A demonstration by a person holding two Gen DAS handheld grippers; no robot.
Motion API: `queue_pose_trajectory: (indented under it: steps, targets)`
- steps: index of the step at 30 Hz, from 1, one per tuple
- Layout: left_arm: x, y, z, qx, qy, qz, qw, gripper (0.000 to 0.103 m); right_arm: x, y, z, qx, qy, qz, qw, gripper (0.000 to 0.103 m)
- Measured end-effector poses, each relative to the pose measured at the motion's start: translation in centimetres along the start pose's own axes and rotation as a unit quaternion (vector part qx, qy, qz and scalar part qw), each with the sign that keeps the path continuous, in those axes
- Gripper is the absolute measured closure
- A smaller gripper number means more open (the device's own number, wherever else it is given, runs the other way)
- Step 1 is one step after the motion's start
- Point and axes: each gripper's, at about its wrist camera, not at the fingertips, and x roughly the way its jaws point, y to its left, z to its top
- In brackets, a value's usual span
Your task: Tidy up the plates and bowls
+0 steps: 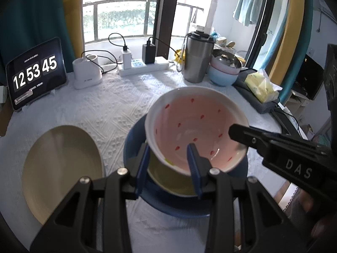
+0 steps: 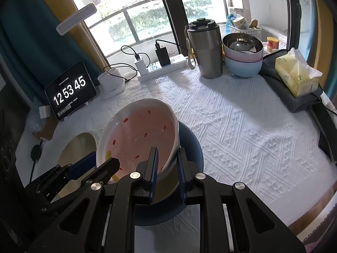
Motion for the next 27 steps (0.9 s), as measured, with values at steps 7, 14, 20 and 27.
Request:
queue_pose_trajectory:
  steps: [7,14,20,27]
  targets:
    - [0.1,-0.1,-1.1,0.01,0.011,0.001,0.9999,0.066,0.1,-0.2,-0.8,0.005,0.009,0.0,1.0,0.084]
    - [0.9,0.2,-1.9,0.017,0.026,0.003,0.9995,0.066,1.2,-0.5,-1.7,0.014,0.033,0.001,0.999,0.083]
    - [0.2,-0.6,-1.8,0.05,0.009,-0.003,0.9987,0.064,1.7,-0.4,-1.7,0.013,0.041,0.007,0.999,0.082]
    - [0.6,-0.1,-1.5,0.044,0.014,0.003,0.9989,0.064,1.7,-1.6,-1.5,0.027,0.039,0.013,0.999,0.081]
